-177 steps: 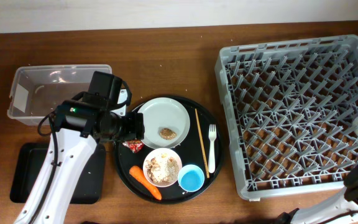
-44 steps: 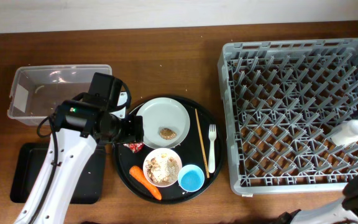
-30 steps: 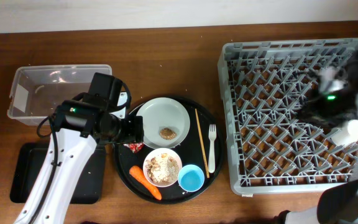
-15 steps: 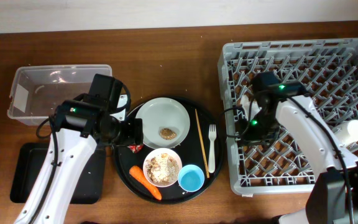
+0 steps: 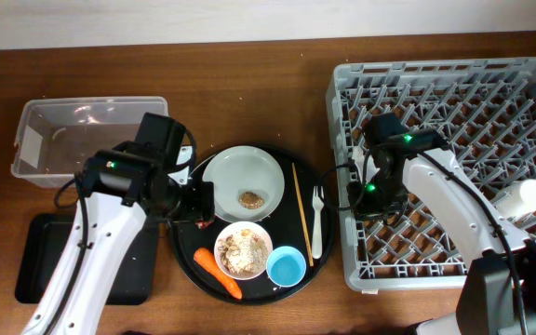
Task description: Sort waste into correct bins and load items into the dishwasher rack
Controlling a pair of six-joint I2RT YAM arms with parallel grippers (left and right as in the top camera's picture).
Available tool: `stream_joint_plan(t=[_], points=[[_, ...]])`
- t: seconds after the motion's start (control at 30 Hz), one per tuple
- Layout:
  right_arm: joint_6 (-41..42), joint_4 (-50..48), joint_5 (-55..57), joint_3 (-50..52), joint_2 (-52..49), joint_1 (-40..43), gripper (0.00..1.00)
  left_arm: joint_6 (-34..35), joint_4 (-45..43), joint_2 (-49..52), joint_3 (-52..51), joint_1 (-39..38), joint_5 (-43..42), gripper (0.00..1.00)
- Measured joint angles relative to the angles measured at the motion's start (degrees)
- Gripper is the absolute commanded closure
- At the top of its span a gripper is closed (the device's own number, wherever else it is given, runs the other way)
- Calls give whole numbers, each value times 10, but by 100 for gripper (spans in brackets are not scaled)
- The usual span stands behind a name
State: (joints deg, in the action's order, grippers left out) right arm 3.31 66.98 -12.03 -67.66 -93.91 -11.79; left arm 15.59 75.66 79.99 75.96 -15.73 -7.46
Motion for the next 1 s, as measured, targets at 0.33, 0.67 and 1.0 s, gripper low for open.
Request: stream_joint_plan(t=[0.33,0.67,1.0], points=[[12,74,30,-45,8,2,44,0,0,0,0,-51,-2,21],[7,93,37,-72,121,81,17,5,0,0,0,-103,-2,16],[-7,100,58,-72,122,90,12,28,0,0,0,-139,-7,13]])
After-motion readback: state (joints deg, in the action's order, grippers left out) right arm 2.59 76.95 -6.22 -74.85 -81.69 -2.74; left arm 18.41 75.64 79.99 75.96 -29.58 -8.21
